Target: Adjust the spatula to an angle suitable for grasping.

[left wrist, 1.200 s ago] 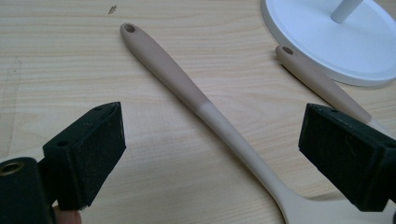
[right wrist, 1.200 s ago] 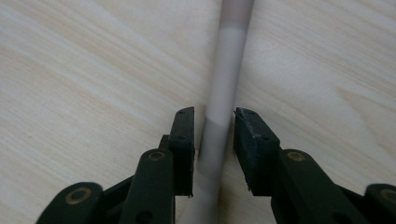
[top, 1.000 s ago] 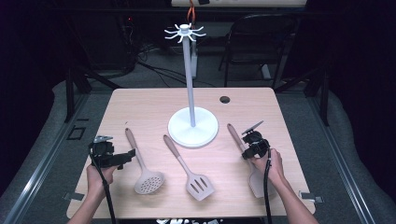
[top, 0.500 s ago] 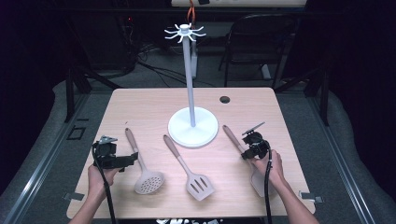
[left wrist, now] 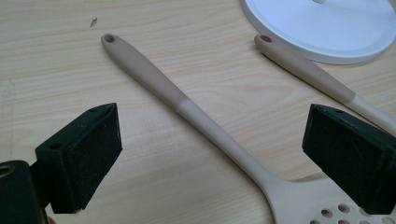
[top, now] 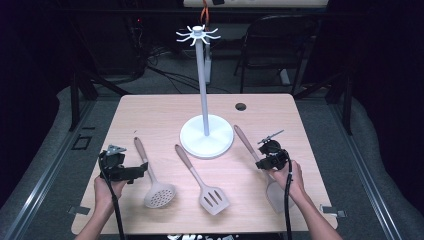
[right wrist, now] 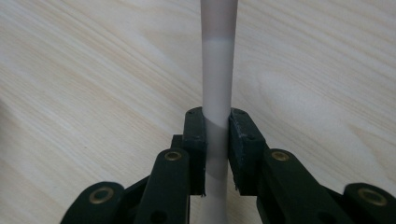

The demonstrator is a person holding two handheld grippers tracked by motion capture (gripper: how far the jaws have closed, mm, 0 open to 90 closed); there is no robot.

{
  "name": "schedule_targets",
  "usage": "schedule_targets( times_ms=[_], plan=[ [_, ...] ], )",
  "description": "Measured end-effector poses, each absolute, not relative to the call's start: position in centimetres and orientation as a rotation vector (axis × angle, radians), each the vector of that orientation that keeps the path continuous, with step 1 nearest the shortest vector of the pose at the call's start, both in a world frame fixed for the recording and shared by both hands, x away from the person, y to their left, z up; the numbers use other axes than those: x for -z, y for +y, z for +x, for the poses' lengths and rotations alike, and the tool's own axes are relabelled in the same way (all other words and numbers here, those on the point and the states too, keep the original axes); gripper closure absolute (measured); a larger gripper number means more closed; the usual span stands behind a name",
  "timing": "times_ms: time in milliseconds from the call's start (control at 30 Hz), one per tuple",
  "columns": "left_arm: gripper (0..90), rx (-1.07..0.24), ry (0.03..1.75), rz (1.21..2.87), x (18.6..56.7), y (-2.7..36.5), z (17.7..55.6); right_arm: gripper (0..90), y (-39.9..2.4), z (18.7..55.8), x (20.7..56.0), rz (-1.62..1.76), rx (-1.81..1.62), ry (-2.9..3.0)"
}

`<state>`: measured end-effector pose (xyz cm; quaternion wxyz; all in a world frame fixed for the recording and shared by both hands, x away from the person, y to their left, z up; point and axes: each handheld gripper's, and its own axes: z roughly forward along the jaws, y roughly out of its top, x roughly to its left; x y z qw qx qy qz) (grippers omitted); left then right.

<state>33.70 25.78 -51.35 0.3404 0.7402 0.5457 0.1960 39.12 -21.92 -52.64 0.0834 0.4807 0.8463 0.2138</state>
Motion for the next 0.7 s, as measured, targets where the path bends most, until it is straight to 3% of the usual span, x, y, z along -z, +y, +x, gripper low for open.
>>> schedule_targets(
  times_ms=[700],
  plan=[
    [2.3, -0.529, 1.342, 1.955, 50.5, 24.7, 33.2, 78.4, -19.4, 37.1, 50.3, 1.245, -0.764, 2.536]
  ],
)
